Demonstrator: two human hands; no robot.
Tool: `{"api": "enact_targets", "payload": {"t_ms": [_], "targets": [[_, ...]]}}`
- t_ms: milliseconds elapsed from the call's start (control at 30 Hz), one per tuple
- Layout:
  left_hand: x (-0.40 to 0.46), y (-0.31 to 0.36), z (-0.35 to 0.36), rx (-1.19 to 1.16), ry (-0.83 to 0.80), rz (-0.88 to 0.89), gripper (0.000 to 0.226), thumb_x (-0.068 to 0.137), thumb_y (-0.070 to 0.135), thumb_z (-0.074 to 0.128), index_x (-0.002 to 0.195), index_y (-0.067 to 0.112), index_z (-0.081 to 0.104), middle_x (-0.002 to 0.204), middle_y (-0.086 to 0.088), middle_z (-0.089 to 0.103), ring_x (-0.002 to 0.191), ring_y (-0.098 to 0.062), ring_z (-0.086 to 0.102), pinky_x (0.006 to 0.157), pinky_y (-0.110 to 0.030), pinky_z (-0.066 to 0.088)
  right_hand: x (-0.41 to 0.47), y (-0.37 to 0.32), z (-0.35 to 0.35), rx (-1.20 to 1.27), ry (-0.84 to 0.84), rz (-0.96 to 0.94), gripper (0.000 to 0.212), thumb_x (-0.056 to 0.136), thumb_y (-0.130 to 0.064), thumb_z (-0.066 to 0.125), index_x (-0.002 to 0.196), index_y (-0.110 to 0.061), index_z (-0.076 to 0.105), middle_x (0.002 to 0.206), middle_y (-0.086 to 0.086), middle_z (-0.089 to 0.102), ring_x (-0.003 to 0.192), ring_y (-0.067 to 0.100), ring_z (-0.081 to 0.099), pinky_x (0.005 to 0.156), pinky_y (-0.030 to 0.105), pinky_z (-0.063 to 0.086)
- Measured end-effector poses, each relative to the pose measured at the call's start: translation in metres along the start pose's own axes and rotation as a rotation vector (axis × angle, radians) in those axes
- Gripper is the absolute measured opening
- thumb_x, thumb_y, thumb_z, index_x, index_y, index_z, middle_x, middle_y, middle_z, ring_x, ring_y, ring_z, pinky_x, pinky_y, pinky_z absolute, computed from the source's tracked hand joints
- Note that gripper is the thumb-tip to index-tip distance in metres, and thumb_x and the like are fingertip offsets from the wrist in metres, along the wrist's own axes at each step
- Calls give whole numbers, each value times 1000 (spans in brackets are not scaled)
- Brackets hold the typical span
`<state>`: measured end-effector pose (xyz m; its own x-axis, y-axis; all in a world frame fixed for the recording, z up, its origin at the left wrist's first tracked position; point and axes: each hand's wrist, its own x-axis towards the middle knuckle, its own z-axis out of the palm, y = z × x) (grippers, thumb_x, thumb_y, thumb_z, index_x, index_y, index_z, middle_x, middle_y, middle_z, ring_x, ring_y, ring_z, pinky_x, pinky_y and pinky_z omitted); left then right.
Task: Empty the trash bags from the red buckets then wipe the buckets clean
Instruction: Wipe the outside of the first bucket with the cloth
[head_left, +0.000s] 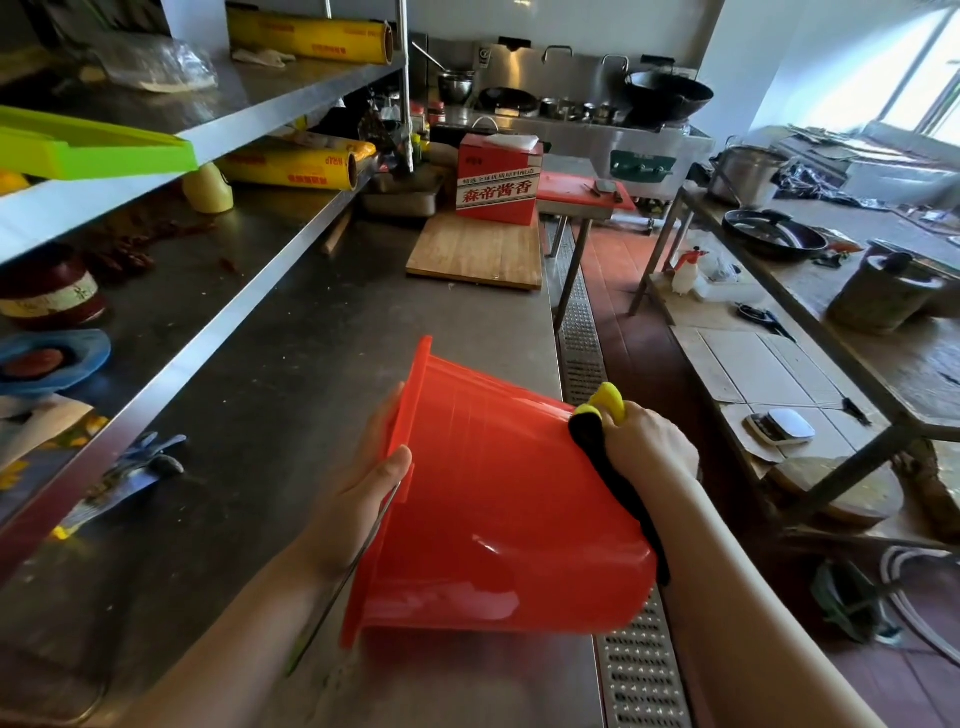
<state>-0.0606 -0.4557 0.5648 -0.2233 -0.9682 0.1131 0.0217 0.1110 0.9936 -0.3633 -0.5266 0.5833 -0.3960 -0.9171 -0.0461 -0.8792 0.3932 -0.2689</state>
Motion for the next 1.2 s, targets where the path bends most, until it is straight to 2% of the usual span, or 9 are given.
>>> {"api": "enact_targets", "payload": {"t_ms": [133, 233, 367, 467, 567, 800, 933, 1100, 1200], "targets": [[-2, 0, 3, -54, 25, -14, 56, 92, 55, 53, 145, 50, 36, 147, 9, 49, 136, -18, 47, 112, -55, 37, -9, -37, -2, -60, 17, -134, 54, 95, -63, 29, 114, -23, 61, 120, 6, 65, 113, 30, 59, 89, 39, 43], [-1, 3, 6, -71, 57, 4, 50, 99, 39, 49, 147, 43, 36, 138, 21, 55, 128, -6, 53, 108, -41, 45, -17, -71, -1, -68, 35, -236, 57, 96, -62, 26, 113, -21, 61, 118, 7, 66, 111, 30, 60, 85, 38, 41], [2, 1, 3, -30, 42, 47, 75, 85, 57, 61, 150, 37, 31, 139, 28, 50, 128, -1, 51, 98, -23, 48, -34, -115, 2, -42, 83, -371, 56, 97, -60, 25, 111, -20, 62, 116, 8, 67, 108, 32, 61, 83, 40, 39], [3, -1, 4, -55, 41, 53, 61, 92, 28, 50, 149, 29, 30, 134, 35, 52, 124, 8, 51, 90, -10, 46, -53, -142, 7, -20, 126, -474, 52, 98, -59, 28, 114, -21, 61, 117, 5, 65, 110, 31, 58, 89, 41, 39], [0, 1, 9, -44, 54, 65, 55, 95, 16, 46, 146, 29, 31, 137, 32, 51, 128, 4, 49, 93, -10, 45, -59, -146, 8, 18, 164, -540, 47, 97, -59, 32, 113, -24, 60, 117, 1, 65, 110, 28, 58, 91, 41, 39], [-3, 5, 7, 22, 42, 20, 59, 94, 28, 53, 148, 41, 32, 140, 29, 47, 128, 1, 51, 98, -23, 50, -36, -98, -1, 77, 66, -465, 49, 94, -67, 36, 108, -28, 60, 111, 0, 67, 104, 29, 61, 78, 38, 40], [-5, 7, 5, 65, 14, 10, 61, 91, 28, 51, 148, 39, 31, 137, 27, 51, 126, 0, 52, 90, -13, 48, -21, -60, 0, 51, 62, -342, 51, 93, -69, 35, 106, -27, 60, 110, 1, 67, 104, 30, 61, 77, 38, 41], [-6, 8, 6, 82, 18, -40, 63, 88, 39, 55, 145, 49, 31, 139, 18, 53, 129, -6, 52, 103, -31, 46, -10, -14, 0, 36, 60, -212, 50, 92, -70, 36, 102, -27, 59, 107, -1, 67, 104, 28, 61, 76, 36, 41], [1, 21, 7, 158, 32, -51, 74, 82, 38, 55, 148, 50, 23, 149, 21, 40, 131, 7, 44, 101, -18, 41, -8, 2, -1, 70, 48, -154, 47, 92, -68, 38, 104, -29, 59, 109, -2, 66, 105, 28, 60, 77, 37, 41]]}}
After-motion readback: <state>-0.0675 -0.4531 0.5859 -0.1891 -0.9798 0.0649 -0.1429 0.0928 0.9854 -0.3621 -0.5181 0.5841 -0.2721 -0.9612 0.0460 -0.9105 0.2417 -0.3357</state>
